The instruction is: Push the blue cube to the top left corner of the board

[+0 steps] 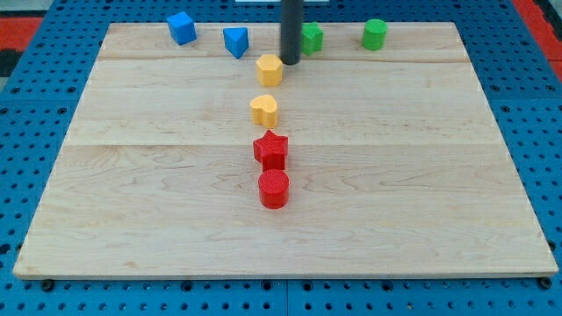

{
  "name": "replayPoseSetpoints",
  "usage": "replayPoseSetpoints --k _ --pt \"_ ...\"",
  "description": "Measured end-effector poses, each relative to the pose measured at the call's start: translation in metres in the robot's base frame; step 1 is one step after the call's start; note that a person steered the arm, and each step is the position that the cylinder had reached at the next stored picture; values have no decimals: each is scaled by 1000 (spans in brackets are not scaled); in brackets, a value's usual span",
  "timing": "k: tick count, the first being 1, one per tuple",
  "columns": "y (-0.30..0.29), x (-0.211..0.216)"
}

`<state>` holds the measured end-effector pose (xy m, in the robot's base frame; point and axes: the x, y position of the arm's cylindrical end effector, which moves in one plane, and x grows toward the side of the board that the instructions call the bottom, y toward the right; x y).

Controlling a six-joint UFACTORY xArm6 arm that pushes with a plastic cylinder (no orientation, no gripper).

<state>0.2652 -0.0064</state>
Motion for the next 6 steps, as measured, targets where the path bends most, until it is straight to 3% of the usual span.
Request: replayPoseSetpoints --k 1,2,6 --pt "-31 -23" --pt "-15 -66" --pt "-100 -74"
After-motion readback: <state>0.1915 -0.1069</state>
